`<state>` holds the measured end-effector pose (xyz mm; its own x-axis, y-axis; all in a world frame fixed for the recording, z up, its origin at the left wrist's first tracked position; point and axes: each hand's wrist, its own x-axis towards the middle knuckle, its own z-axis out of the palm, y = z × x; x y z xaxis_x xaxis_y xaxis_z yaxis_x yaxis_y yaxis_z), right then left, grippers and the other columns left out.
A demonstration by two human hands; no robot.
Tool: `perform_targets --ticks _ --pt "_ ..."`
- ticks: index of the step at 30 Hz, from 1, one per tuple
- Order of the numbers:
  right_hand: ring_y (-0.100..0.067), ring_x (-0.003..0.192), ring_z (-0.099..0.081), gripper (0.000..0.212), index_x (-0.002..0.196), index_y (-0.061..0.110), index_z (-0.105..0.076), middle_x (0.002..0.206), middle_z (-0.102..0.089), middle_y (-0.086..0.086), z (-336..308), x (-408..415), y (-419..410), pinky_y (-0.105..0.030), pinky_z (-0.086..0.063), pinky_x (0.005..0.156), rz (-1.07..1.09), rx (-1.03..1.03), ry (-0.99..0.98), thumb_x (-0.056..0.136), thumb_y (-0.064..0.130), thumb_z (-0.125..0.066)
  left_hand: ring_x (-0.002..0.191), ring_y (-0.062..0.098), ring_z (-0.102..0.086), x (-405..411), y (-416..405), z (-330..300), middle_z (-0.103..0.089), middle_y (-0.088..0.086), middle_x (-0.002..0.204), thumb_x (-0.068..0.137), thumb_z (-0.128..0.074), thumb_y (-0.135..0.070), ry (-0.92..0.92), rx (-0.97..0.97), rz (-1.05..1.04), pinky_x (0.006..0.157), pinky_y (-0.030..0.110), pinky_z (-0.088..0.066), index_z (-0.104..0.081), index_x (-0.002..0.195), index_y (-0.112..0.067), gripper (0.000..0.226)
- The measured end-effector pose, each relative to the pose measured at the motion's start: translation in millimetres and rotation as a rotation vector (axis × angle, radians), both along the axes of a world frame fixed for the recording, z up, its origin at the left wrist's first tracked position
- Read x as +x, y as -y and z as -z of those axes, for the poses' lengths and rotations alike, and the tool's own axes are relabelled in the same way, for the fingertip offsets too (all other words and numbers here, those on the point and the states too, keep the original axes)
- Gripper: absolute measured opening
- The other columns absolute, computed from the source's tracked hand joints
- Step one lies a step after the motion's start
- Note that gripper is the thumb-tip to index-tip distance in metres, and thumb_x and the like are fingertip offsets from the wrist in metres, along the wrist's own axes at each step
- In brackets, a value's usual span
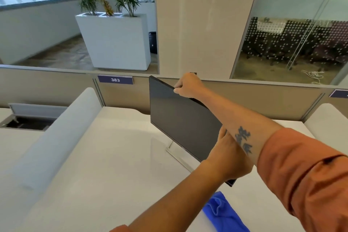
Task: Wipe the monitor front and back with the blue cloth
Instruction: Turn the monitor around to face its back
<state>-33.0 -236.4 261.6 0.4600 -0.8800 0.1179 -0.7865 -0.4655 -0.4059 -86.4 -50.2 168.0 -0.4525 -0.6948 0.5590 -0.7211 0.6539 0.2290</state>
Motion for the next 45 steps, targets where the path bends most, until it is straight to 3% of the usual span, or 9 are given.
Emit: perform_targets --ticks 4,7,11,13,19,25,32,37,45 --pt "-0.026 0.061 -0.038 0.033 0.057 0.002 -0.052 0.063 -0.040 -0.020 2 0 4 -0.033 -0.037 0.064 -0.010 -0.006 -0.012 0.088 -0.001 -0.064 0.134 0.018 -0.034 6 1 -2 -0.048 -0.004 0.137 0.093 -0.056 -0.041 -0.041 0.053 0.034 0.121 0.038 -0.001 -0.039 0.138 -0.031 0.049" --pt "-0.043 0.066 -0.052 0.018 0.089 -0.016 -0.072 0.078 -0.061 -0.035 5 -2 8 -0.046 -0.059 0.073 0.029 -0.001 -0.035 0.089 0.001 -0.067 0.145 0.016 -0.025 9 -1 -5 -0.039 -0.007 0.149 0.102 -0.030 -0.052 -0.049 0.130 0.053 0.122 0.033 0.012 -0.031 0.146 -0.034 0.047" --pt "-0.039 0.105 -0.071 0.033 0.123 -0.002 -0.075 0.113 -0.076 -0.021 1 -9 12 -0.050 -0.060 0.097 0.026 -0.074 -0.102 0.093 0.009 -0.070 0.142 0.013 -0.032 15 -5 -3 -0.044 -0.009 0.149 0.102 -0.017 -0.062 -0.012 0.187 0.037 0.124 0.040 -0.005 -0.039 0.145 -0.032 0.057" --pt "-0.027 0.094 -0.070 0.036 0.129 0.008 -0.077 0.102 -0.078 -0.003 1 -16 15 -0.035 -0.060 0.092 0.043 -0.076 -0.109 0.094 0.008 -0.068 0.139 0.013 -0.035 21 -9 -5 -0.046 -0.009 0.146 0.101 -0.021 -0.062 -0.031 0.181 0.040 0.124 0.037 -0.006 -0.042 0.143 -0.029 0.057" --pt "-0.021 0.104 -0.074 0.028 0.116 0.010 -0.084 0.115 -0.082 -0.006 6 -36 17 -0.024 -0.053 0.092 0.091 -0.096 -0.005 0.095 0.005 -0.066 0.131 0.010 -0.040 45 -20 -12 -0.052 -0.009 0.130 0.099 -0.037 -0.065 -0.080 0.153 0.074 0.123 0.033 -0.008 -0.053 0.126 -0.028 0.049" --pt "-0.021 0.093 -0.074 0.017 0.091 0.013 -0.087 0.091 -0.082 -0.001 5 -48 19 -0.041 -0.062 0.089 0.156 -0.140 -0.038 0.086 0.009 -0.071 0.136 0.005 -0.036 76 -28 -13 -0.053 -0.013 0.123 0.094 -0.051 -0.065 -0.122 0.202 0.174 0.125 0.037 -0.011 -0.055 0.116 -0.029 0.043" --pt "-0.020 0.052 -0.074 0.010 0.088 0.015 -0.075 0.075 -0.075 0.001 7 -67 24 -0.025 -0.059 0.059 0.144 -0.101 -0.063 0.093 0.017 -0.066 0.146 0.005 -0.031 125 -33 -14 -0.054 -0.015 0.129 0.096 -0.060 -0.051 -0.196 0.308 0.276 0.124 0.044 -0.017 -0.059 0.116 -0.028 0.031" --pt "-0.022 0.088 -0.068 0.014 0.097 0.016 -0.076 0.086 -0.068 0.005 9 -77 29 -0.034 -0.051 0.077 0.058 -0.170 -0.152 0.101 0.021 -0.063 0.149 0.012 -0.028 157 -36 -17 -0.053 -0.014 0.140 0.094 -0.068 -0.037 -0.259 0.314 0.315 0.124 0.049 -0.018 -0.065 0.117 -0.025 0.026" --pt "-0.028 0.091 -0.064 0.014 0.093 0.014 -0.064 0.094 -0.066 -0.005 9 -82 25 -0.045 -0.059 0.081 0.041 -0.153 -0.288 0.099 0.008 -0.053 0.145 0.021 -0.037 206 -41 -22 -0.054 -0.012 0.141 0.088 -0.076 -0.036 -0.323 0.238 0.166 0.116 0.051 -0.034 -0.055 0.134 -0.030 0.051"
